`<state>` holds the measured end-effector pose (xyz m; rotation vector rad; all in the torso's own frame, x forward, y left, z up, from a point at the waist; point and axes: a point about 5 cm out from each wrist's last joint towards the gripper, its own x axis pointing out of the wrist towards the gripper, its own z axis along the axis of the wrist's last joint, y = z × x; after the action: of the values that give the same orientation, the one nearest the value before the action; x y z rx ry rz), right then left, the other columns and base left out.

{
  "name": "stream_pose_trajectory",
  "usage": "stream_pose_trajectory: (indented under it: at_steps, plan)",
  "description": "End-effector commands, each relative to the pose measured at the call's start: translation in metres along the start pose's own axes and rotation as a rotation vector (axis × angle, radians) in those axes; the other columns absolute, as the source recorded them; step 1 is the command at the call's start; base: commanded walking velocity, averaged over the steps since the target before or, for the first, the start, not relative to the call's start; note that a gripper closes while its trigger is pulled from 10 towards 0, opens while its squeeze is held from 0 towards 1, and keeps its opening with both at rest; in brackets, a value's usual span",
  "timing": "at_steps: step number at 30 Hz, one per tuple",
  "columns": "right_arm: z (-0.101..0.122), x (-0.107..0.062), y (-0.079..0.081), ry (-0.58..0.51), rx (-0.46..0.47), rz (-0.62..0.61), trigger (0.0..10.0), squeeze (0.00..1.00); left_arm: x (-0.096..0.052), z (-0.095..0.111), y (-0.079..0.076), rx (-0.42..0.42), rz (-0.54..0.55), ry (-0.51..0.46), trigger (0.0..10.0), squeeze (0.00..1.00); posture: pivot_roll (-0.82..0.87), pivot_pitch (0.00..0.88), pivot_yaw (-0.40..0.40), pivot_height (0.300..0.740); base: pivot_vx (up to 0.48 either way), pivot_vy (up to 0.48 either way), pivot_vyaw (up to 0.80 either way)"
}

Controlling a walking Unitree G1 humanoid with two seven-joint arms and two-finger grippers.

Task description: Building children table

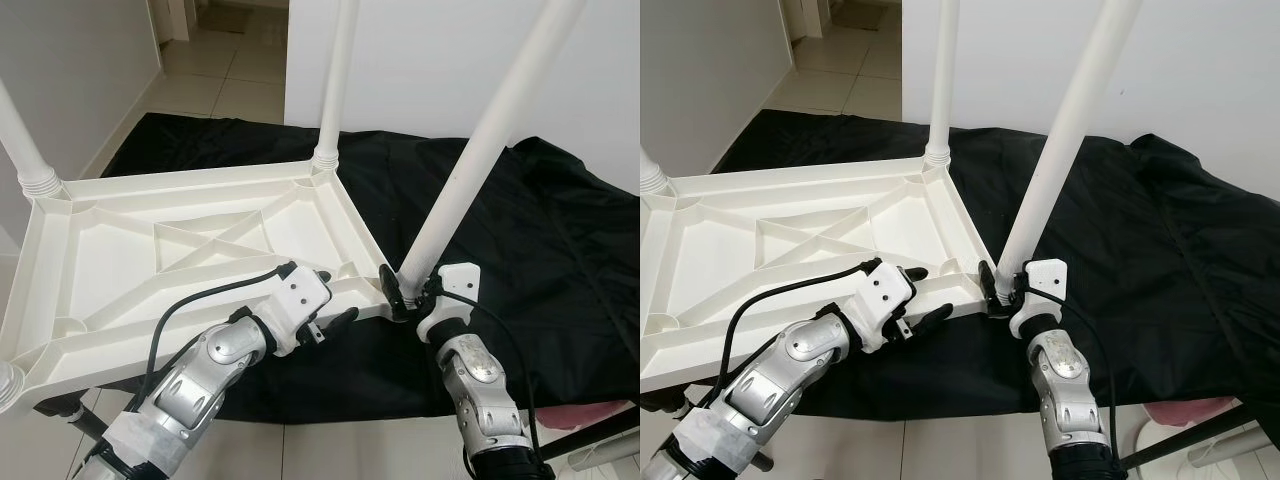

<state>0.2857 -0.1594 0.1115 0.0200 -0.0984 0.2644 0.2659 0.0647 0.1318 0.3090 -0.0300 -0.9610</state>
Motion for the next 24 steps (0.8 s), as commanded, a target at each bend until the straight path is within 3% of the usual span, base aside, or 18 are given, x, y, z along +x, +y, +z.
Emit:
stream_pose_trajectory:
  at_steps: [1, 16, 17, 20, 21, 24]
  plan:
    - [0.002, 0.001, -0.005, -0.011, -0.007, 0.018, 10.0, 0.0, -0.001, 0.002, -0.006, -0.005, -0.105, -0.005, 10.0, 0.0, 0.03, 0.0, -0.076, 0.74, 0.0, 0.0, 0.0]
    - [0.003, 0.017, -0.002, 0.003, -0.045, 0.291, 10.0, 0.0, 0.0, 0.002, -0.005, -0.003, -0.112, -0.003, 10.0, 0.0, 0.04, 0.0, -0.067, 0.74, 0.0, 0.0, 0.0]
    - [0.002, 0.02, -0.003, 0.012, -0.058, 0.312, 8.0, 0.0, 0.0, 0.002, -0.005, -0.002, -0.112, -0.003, 10.0, 0.0, 0.04, 0.0, -0.067, 0.74, 0.0, 0.0, 0.0]
    - [0.001, 0.023, -0.003, 0.018, -0.066, 0.325, 8.0, 0.0, 0.0, 0.002, -0.005, -0.002, -0.113, -0.003, 10.0, 0.0, 0.04, 0.0, -0.067, 0.74, 0.0, 0.0, 0.0]
    - [-0.001, 0.025, -0.006, 0.028, -0.062, 0.333, 0.2, 0.0, 0.0, 0.002, -0.006, -0.001, -0.109, -0.003, 10.0, 0.0, 0.06, 0.0, -0.077, 0.74, 0.0, 0.0, 0.0]
    - [-0.003, 0.025, -0.008, 0.035, -0.056, 0.339, 0.0, 0.0, 0.0, 0.002, -0.005, 0.001, -0.103, -0.003, 10.0, 0.0, 0.06, 0.0, -0.079, 0.74, 0.0, 0.0, 0.0]
